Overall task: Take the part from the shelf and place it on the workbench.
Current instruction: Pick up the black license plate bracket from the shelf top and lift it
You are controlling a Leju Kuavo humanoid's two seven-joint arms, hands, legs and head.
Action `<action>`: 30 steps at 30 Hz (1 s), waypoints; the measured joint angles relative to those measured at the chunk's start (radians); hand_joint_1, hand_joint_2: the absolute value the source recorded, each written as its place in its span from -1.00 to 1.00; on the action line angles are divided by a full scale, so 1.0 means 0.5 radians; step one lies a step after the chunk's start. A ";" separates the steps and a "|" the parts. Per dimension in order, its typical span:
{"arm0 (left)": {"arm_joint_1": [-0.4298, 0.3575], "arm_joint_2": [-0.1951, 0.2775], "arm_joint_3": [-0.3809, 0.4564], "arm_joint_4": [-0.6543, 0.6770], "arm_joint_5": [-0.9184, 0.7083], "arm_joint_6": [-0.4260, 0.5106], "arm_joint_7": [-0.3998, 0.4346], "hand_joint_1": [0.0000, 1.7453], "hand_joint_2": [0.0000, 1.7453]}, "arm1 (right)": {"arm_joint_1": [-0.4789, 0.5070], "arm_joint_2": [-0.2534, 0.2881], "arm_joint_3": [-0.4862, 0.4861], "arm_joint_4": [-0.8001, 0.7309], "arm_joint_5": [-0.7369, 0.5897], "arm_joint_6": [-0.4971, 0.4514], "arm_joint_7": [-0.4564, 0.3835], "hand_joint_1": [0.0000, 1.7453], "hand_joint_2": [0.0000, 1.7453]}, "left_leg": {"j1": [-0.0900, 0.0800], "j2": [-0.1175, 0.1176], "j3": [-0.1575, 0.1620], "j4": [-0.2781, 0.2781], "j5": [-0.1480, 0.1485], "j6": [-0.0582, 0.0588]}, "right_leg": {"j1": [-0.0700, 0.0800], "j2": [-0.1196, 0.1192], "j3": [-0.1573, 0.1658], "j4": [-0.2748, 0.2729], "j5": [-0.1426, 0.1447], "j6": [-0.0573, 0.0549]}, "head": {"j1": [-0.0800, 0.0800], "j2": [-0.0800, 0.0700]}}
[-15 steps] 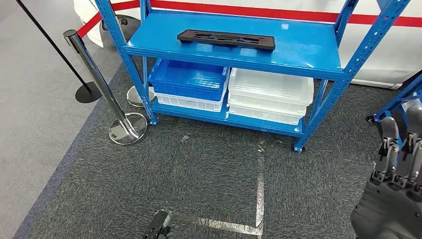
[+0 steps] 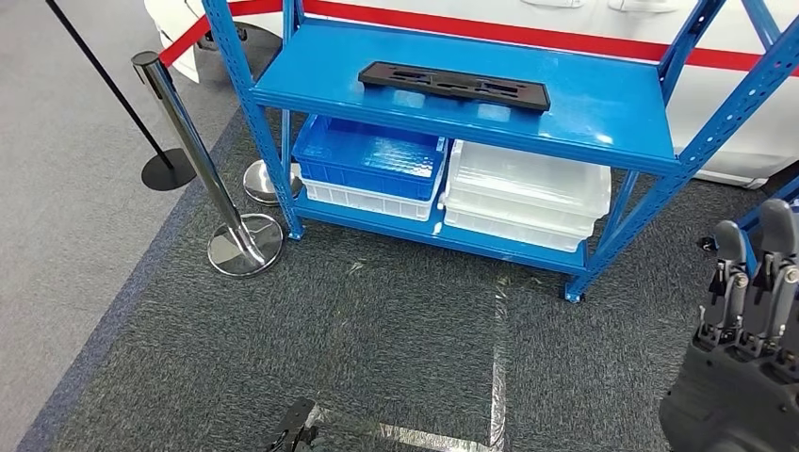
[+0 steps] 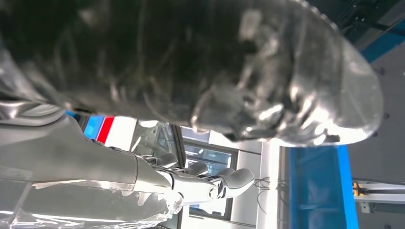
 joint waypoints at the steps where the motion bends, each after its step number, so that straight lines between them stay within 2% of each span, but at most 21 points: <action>1: 0.002 0.000 0.000 0.000 0.000 0.000 0.000 -1.00 -1.00 | 0.001 0.000 0.000 0.000 0.000 0.000 0.000 -1.00 -1.00 | -0.001 -0.002 0.018 0.002 -0.015 0.000 | 0.000 0.000 -0.024 -0.015 0.059 -0.001 | 0.000 0.000; 3: 0.003 -0.001 0.000 0.000 0.000 -0.001 0.000 -1.00 -1.00 | 0.001 0.000 0.000 0.001 0.000 0.001 0.000 -1.00 -1.00 | -0.001 -0.007 0.056 0.008 -0.052 -0.005 | -0.002 0.000 0.025 -0.233 0.245 -0.004 | 0.001 0.000; 4: 0.002 -0.001 0.000 0.000 0.000 -0.001 0.000 -1.00 -1.00 | 0.001 0.000 0.000 0.001 0.000 0.001 0.000 -1.00 -1.00 | -0.005 -0.011 0.070 0.018 -0.073 -0.013 | 0.001 0.001 0.067 -0.354 0.308 -0.007 | 0.002 0.000; 5: 0.000 -0.002 0.000 0.000 0.000 -0.001 -0.001 -1.00 -1.00 | 0.001 0.000 0.000 0.001 0.000 0.002 0.000 -1.00 -1.00 | -0.008 -0.014 0.077 0.024 -0.090 -0.022 | 0.003 0.003 0.100 -0.438 0.339 -0.014 | 0.003 0.000; 6: -0.002 -0.002 0.000 0.000 0.000 -0.001 -0.001 -1.00 -1.00 | 0.001 0.000 0.000 0.001 -0.001 0.002 0.001 -1.00 -1.00 | -0.011 -0.017 0.079 0.028 -0.103 -0.032 | 0.006 0.005 0.118 -0.480 0.341 -0.022 | 0.002 0.000; 9: -0.007 -0.002 -0.001 0.000 -0.001 -0.002 -0.001 -1.00 -1.00 | 0.001 0.000 0.000 0.000 -0.001 0.003 0.002 -1.00 -1.00 | -0.011 -0.016 0.096 0.028 -0.128 -0.057 | 0.006 0.010 0.141 -0.497 0.314 -0.058 | -0.003 0.000; 11: -0.011 -0.002 -0.002 0.000 -0.001 -0.002 -0.002 -1.00 -1.00 | 0.000 0.000 0.000 0.000 0.000 0.003 0.000 -1.00 -1.00 | -0.008 -0.009 0.065 0.119 -0.171 -0.079 | -0.003 0.006 0.177 -0.509 0.296 -0.082 | -0.011 0.000; 12: -0.012 -0.001 -0.002 0.000 -0.001 -0.004 -0.002 -1.00 -1.00 | 0.000 0.000 0.000 0.000 0.000 0.004 0.000 -1.00 -1.00 | -0.004 -0.005 0.008 0.229 -0.208 -0.089 | -0.004 0.003 0.198 -0.513 0.283 -0.090 | -0.016 0.000; 14: -0.011 -0.002 -0.002 0.000 -0.001 -0.008 -0.002 -1.00 -1.00 | 0.000 0.000 0.001 0.000 0.000 0.004 -0.001 -1.00 -1.00 | 0.004 0.000 -0.170 0.510 -0.279 -0.105 | -0.003 -0.002 0.235 -0.515 0.251 -0.098 | -0.023 0.000; 15: -0.007 -0.002 -0.002 0.000 -0.001 -0.011 -0.002 -1.00 -1.00 | 0.001 0.000 0.002 0.000 0.000 0.004 -0.001 -1.00 -1.00 | 0.006 0.001 -0.251 0.607 -0.278 -0.107 | -0.002 -0.001 0.256 -0.515 0.232 -0.098 | -0.024 0.000; 16: -0.003 -0.002 -0.003 0.000 -0.001 -0.014 -0.002 -1.00 -1.00 | 0.001 0.000 0.002 0.000 0.000 0.004 -0.001 -1.00 -1.00 | 0.007 0.001 -0.300 0.633 -0.238 -0.105 | -0.002 0.002 0.280 -0.515 0.213 -0.098 | -0.024 0.000; 17: 0.001 -0.002 -0.003 0.000 -0.001 -0.016 -0.002 -1.00 -1.00 | 0.001 0.000 0.004 0.000 -0.001 0.004 -0.001 -1.00 -1.00 | 0.006 0.001 -0.311 0.579 -0.155 -0.099 | -0.002 0.004 0.310 -0.515 0.190 -0.097 | -0.024 0.000; 19: 0.004 -0.001 -0.004 0.000 -0.001 -0.018 -0.001 -1.00 -1.00 | 0.001 0.000 0.009 0.000 -0.013 0.004 -0.006 -1.00 -1.00 | -0.002 0.003 -0.247 0.333 0.043 -0.078 | -0.006 0.008 0.370 -0.523 0.143 -0.090 | -0.022 0.000; 20: 0.003 0.000 -0.004 0.000 -0.001 -0.018 -0.001 -1.00 -1.00 | 0.001 0.000 0.011 0.000 -0.029 0.004 -0.014 -1.00 -1.00 | -0.013 0.004 -0.204 0.222 0.101 -0.064 | -0.005 0.010 0.391 -0.533 0.124 -0.081 | -0.021 0.000; 21: 0.002 0.001 -0.005 0.001 -0.001 -0.019 -0.001 -1.00 -1.00 | 0.001 0.000 0.014 0.000 -0.050 0.003 -0.026 -1.00 -1.00 | -0.025 0.005 -0.166 0.141 0.111 -0.049 | -0.007 0.012 0.404 -0.549 0.111 -0.070 | -0.021 0.000; 23: 0.000 0.004 -0.008 0.001 -0.001 -0.021 0.000 -1.00 -1.00 | 0.001 0.000 0.016 0.000 -0.090 0.004 -0.055 -1.00 -1.00 | -0.040 0.006 -0.118 0.062 0.066 -0.020 | -0.004 0.012 0.437 -0.583 0.114 -0.044 | -0.024 0.000; 24: 0.001 0.004 -0.009 0.001 -0.001 -0.023 0.000 -1.00 -1.00 | -0.001 0.000 0.017 0.000 -0.105 0.005 -0.066 -1.00 -1.00 | -0.035 0.004 -0.088 0.024 0.050 -0.007 | -0.005 0.008 0.446 -0.590 0.121 -0.035 | -0.024 0.000; 25: 0.002 0.004 -0.011 0.001 -0.002 -0.025 0.000 -1.00 -1.00 | -0.003 0.000 0.018 0.000 -0.116 0.008 -0.073 -1.00 -1.00 | -0.030 0.002 -0.058 -0.006 0.045 0.003 | -0.003 0.005 0.449 -0.569 0.130 -0.029 | -0.023 0.000; 27: 0.002 0.005 -0.015 0.001 -0.003 -0.026 0.001 -1.00 -1.00 | -0.009 0.000 0.020 0.000 -0.147 0.026 -0.084 -1.00 -1.00 | -0.023 -0.004 0.018 -0.055 0.027 0.021 | -0.002 0.004 0.355 -0.402 0.120 -0.025 | -0.018 0.000; 29: -0.001 0.005 -0.019 0.001 -0.004 -0.027 0.001 -1.00 -1.00 | -0.011 0.000 0.025 0.001 -0.194 0.052 -0.094 -1.00 -1.00 | -0.025 -0.006 0.081 -0.067 -0.014 0.032 | 0.002 0.007 0.166 -0.149 0.047 -0.022 | -0.015 0.000; 30: -0.002 0.004 -0.021 0.001 -0.005 -0.027 0.001 -1.00 -1.00 | -0.010 0.000 0.026 0.001 -0.218 0.066 -0.097 -1.00 -1.00 | -0.026 -0.008 0.114 -0.067 -0.041 0.033 | 0.003 0.007 0.072 -0.064 -0.001 -0.016 | -0.015 0.000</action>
